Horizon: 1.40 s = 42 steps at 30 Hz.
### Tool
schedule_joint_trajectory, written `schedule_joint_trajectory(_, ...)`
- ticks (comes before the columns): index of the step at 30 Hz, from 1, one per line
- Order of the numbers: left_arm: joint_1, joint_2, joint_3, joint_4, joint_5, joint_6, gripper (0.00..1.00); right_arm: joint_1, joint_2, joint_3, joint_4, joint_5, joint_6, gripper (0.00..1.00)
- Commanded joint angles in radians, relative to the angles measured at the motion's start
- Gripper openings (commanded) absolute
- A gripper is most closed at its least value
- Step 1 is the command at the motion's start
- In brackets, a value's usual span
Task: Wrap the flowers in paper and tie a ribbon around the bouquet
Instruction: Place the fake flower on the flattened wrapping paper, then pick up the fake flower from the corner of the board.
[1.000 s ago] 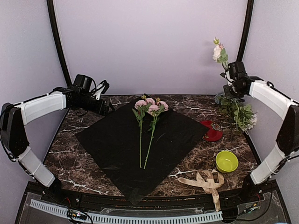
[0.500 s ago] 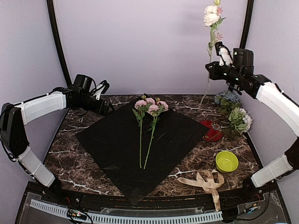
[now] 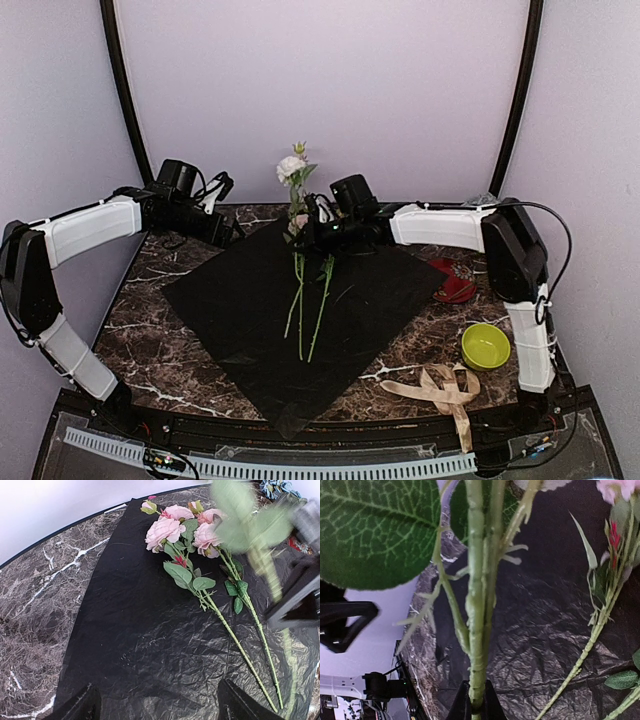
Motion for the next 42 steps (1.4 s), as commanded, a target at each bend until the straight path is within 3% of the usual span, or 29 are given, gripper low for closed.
schedule_joint_trajectory(1, 0.005, -0.048, -0.013, -0.017, -0.003, 0.013, 0.83, 0.005, 0.087, 0.091, -0.106, -0.013, 0.037, 0.00)
schedule_joint_trajectory(5, 0.006, -0.047, -0.013, -0.016, -0.002, 0.014, 0.83, 0.004, 0.150, 0.145, -0.220, 0.043, -0.043, 0.00)
schedule_joint_trajectory(10, 0.006, -0.041, -0.010, -0.020, 0.001, 0.013, 0.82, 0.002, 0.149, 0.171, -0.311, 0.108, -0.093, 0.32)
schedule_joint_trajectory(14, 0.005, -0.041, -0.012, -0.020, 0.003, 0.015, 0.82, -0.021, 0.069, 0.161, -0.385, 0.221, -0.152, 0.41)
schedule_joint_trajectory(18, 0.006, -0.041, -0.010, -0.020, 0.002, 0.015, 0.82, -0.106, -0.082, 0.062, -0.425, 0.317, -0.206, 0.42)
schedule_joint_trajectory(23, 0.006, -0.043, -0.011, -0.022, 0.000, 0.015, 0.82, -0.304, -0.238, -0.036, -0.562, 0.561, -0.309, 0.38)
schedule_joint_trajectory(27, 0.006, -0.045, -0.011, -0.021, -0.001, 0.016, 0.82, -0.496, -0.263, -0.052, -0.703, 0.775, -0.384, 0.38)
schedule_joint_trajectory(30, 0.005, -0.041, -0.011, -0.020, 0.003, 0.015, 0.82, -0.597, -0.240, -0.058, -0.729, 0.822, -0.418, 0.41)
schedule_joint_trajectory(39, 0.005, -0.030, -0.010, -0.024, 0.002, 0.017, 0.82, -0.678, -0.097, 0.026, -0.780, 0.940, -0.428, 0.33)
schedule_joint_trajectory(42, 0.006, -0.028, -0.011, -0.024, -0.004, 0.019, 0.82, -0.666, -0.126, 0.012, -0.786, 0.900, -0.408, 0.31)
